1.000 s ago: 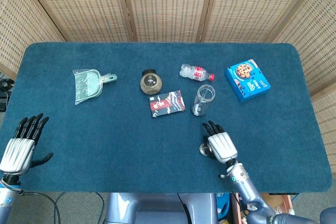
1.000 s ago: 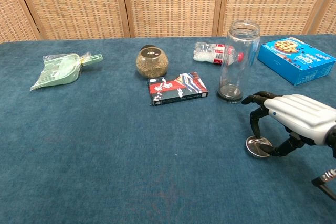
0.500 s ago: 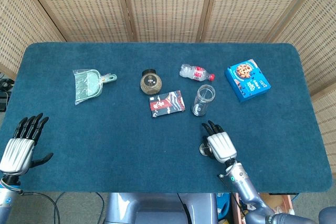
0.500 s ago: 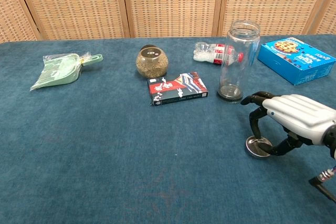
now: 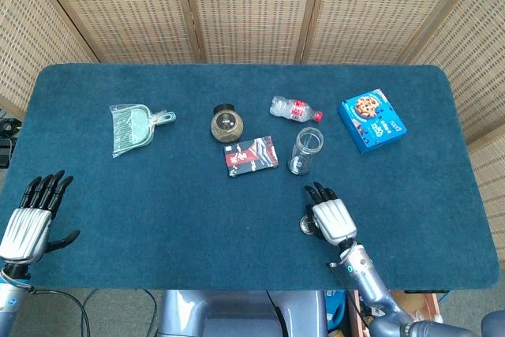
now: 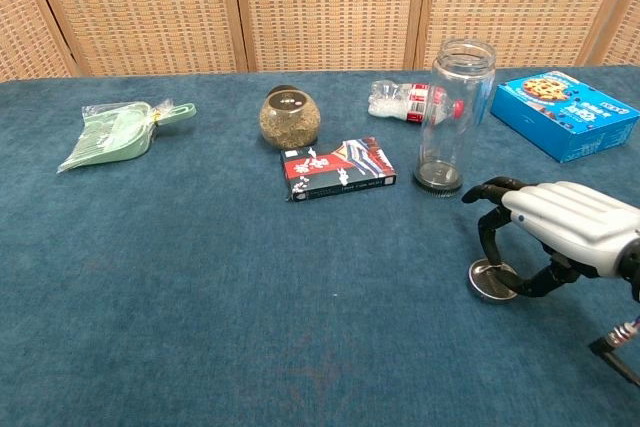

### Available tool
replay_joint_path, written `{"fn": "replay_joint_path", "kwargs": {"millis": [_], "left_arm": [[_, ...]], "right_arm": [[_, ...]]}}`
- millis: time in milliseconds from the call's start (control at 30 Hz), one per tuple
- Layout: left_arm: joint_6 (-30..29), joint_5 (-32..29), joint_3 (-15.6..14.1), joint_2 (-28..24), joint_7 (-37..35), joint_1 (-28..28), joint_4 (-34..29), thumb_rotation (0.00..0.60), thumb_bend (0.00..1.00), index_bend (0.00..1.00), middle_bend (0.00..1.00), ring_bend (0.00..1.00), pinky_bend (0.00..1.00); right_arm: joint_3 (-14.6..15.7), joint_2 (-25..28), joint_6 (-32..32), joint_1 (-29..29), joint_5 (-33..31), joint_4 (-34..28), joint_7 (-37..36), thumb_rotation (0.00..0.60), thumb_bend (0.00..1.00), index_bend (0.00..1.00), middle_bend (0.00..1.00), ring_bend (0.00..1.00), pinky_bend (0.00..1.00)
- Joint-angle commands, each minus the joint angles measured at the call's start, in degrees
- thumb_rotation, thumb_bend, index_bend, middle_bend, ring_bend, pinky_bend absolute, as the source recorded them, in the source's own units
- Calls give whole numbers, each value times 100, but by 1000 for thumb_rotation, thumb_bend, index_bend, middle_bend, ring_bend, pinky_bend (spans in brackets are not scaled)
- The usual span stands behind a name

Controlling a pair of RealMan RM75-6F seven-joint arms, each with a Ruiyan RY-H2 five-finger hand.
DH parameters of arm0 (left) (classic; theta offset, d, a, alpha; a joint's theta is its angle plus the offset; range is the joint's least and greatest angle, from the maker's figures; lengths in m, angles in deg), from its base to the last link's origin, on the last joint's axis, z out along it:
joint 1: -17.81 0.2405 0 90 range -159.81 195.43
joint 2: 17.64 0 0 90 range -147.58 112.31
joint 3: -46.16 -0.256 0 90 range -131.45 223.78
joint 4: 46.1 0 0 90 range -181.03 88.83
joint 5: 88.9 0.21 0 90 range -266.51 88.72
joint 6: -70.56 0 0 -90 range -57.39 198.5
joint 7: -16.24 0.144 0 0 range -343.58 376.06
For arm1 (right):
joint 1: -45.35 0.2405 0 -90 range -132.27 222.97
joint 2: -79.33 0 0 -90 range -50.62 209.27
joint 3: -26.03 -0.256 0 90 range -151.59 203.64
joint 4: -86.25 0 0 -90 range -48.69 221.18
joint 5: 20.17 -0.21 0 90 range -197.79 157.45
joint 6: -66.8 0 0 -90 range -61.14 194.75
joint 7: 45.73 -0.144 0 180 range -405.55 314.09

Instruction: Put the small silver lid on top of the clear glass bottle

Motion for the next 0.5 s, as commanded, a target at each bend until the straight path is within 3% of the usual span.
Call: {"fn": "replay_joint_path", "kwargs": {"millis": [33, 500], "left_arm": [[-2, 2, -1, -1, 1, 0, -3, 600, 190, 0, 0, 0, 0], [-44, 4, 6, -26, -62, 18, -4, 600, 190, 0, 0, 0, 0]], "right_arm": [[0, 12, 11, -4, -6, -19, 10, 600, 556, 616, 183, 0, 222], [-100, 455, 280, 5, -43, -795, 603, 600, 556, 619, 179, 0, 222]]}}
